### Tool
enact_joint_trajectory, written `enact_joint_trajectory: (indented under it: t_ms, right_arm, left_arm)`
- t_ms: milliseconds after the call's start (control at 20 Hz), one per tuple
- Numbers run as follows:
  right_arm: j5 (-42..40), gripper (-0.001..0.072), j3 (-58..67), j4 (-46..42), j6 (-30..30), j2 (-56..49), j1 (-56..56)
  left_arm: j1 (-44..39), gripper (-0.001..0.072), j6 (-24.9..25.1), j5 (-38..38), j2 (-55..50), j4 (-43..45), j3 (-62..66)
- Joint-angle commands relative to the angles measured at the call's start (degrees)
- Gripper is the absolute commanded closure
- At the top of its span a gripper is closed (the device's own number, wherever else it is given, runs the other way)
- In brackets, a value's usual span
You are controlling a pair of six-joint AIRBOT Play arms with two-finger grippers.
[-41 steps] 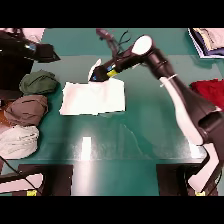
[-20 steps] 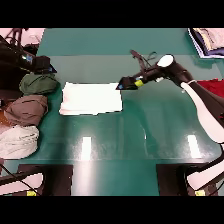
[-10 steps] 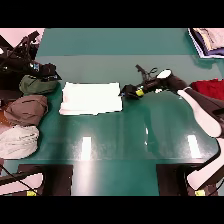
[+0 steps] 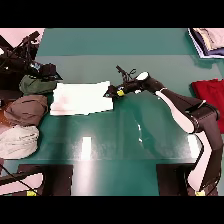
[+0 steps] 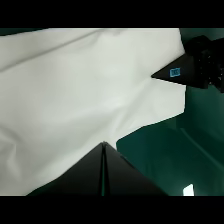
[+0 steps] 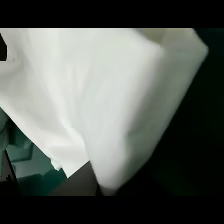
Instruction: Fold the shirts.
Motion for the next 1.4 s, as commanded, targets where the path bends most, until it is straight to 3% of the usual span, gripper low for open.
enact_joint_trajectory:
  t_ms: [0,300,500,900,1200,1350]
  right_arm:
    - [1.1,0.0698,2.3,-0.8,-1.6,3.1,-1.7]
    - [8.1,0.0698,2.3,-25.9,6.8,19.3,-19.3]
    - [12.1,0.0698,2.3,-33.7,8.9,25.5,-35.7]
    - [10.8,0.0698,2.3,-32.0,13.0,26.4,-60.3]
    - [7.0,0.0698,2.3,-19.4,10.7,27.4,-67.3]
    - [4.7,0.0698,2.3,-19.8,9.2,30.9,-68.0]
  left_arm:
    - [0.0,0.0679,0.1,-1.6,0.0,-0.2,0.0]
    - [-0.2,0.0680,0.1,-1.0,0.0,-7.9,0.0]
    - [-6.3,0.0680,0.1,5.1,0.0,-8.3,0.0]
    - [-18.9,0.0679,0.1,14.2,0.0,-8.2,0.0]
    - [-20.0,0.0679,-0.1,14.7,0.0,-8.1,0.0]
    - [-20.0,0.0680,0.0,14.7,0.0,-8.2,0.0]
